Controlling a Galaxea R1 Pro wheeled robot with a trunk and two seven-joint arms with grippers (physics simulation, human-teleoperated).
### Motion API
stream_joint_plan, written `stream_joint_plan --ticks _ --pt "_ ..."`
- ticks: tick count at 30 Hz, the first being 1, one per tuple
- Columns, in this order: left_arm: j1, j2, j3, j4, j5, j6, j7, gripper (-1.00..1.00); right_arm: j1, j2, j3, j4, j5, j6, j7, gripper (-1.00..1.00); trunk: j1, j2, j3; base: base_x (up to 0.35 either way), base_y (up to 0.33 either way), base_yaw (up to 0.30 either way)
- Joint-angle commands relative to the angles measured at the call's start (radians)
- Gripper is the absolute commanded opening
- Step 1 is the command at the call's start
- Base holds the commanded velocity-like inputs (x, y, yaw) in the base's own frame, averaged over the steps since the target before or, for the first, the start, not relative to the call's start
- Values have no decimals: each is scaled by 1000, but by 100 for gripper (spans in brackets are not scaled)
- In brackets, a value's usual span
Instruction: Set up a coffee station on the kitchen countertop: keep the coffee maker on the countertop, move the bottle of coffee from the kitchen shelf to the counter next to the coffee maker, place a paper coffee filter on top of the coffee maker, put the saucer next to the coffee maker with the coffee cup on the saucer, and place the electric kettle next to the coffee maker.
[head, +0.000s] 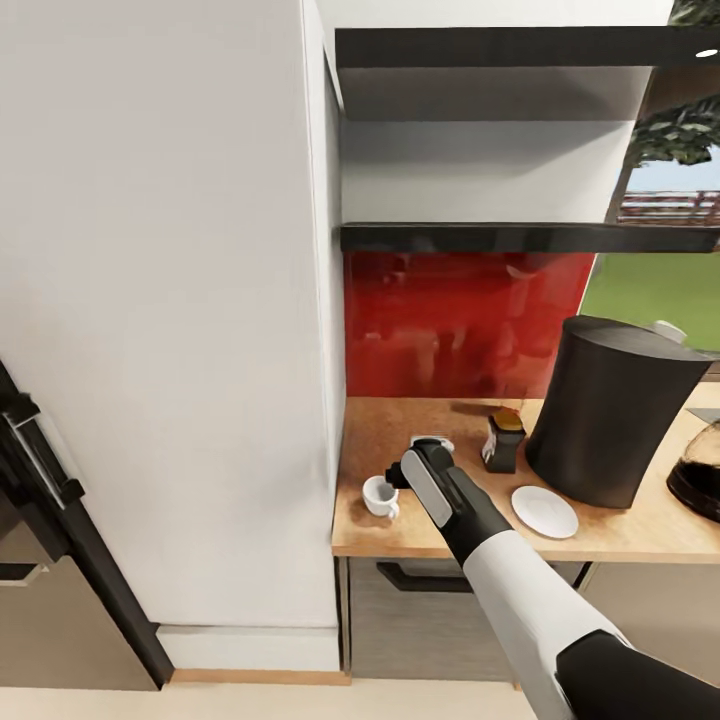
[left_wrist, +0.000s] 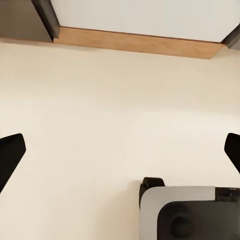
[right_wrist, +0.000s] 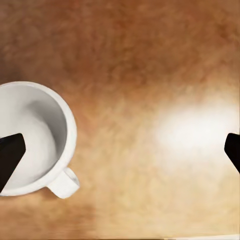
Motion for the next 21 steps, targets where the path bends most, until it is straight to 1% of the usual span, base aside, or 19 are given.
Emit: stream_joint_plan --ticks 1,5,15,21 --pt "-1 -1 8 0 -10 -5 -5 100 -1 0 2 6 -9 -6 -10 100 0 -2 -2 4 4 0" --pt "-1 -1 8 0 -10 -5 -5 100 -1 -1 2 21 -8 -24 -10 100 0 -2 -2 1 1 0" --pt "-1 -2 8 0 -10 -5 -5 100 -1 -1 2 58 -9 -30 -10 100 0 -2 -2 0 3 0" --pt "-1 -2 8 2 -10 -5 -5 100 -1 -1 2 70 -10 -36 -9 100 0 -2 -2 50 99 0"
